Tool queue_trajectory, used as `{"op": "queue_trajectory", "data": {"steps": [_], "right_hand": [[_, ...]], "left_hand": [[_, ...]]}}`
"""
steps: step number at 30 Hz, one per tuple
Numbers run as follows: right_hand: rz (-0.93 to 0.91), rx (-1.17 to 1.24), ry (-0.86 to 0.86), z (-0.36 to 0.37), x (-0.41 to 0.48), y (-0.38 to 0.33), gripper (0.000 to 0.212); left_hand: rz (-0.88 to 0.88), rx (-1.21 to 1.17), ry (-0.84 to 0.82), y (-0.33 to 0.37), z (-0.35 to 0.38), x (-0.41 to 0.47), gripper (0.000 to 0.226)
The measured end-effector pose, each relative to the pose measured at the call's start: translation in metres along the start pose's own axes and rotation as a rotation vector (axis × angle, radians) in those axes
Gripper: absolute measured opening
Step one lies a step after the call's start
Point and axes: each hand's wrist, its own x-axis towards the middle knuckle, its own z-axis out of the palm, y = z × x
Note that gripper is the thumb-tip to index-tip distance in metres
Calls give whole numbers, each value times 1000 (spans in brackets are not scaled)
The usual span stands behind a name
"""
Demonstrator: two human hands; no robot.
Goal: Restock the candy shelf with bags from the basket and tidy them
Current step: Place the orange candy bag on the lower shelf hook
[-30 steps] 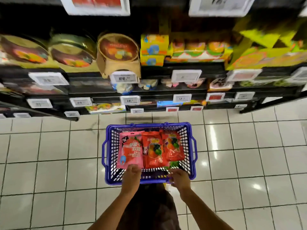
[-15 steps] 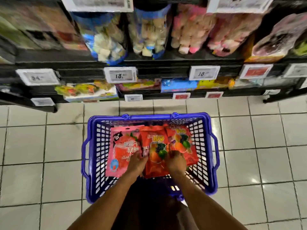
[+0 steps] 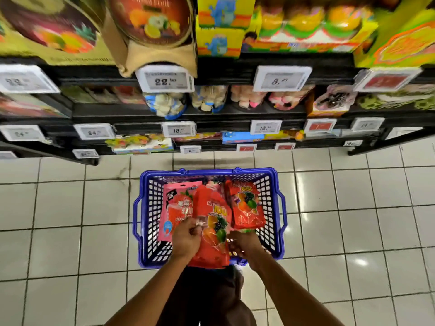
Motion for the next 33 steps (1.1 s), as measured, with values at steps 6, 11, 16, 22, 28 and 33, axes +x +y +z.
{"op": "queue_trajectory", "data": {"steps": [6,11,16,22,28,33], "right_hand": [[-276,227,-69,-19,-122,-41,52],[-521,567,-207,-41,-250,-115,60],[-662,694,-157,-59,-377,-181,63],[-844,770,-236,-64,-501,-233,54],[-1042,756,-319,-66,-587,-264,44],[-1175,677,-351,-65,-634,-280,43]], "left_hand": [[157,-186,-226,88,-94,-80,28],[243,-356,-270,168,-169,-159,24],[303,-613,-231,244,-226,-226,19],[598,-696,-94,331,-288,-281,31],[874,-660,-124,389,-340,-321,48],[952,-739,-56,418,-356,-349,55]]}}
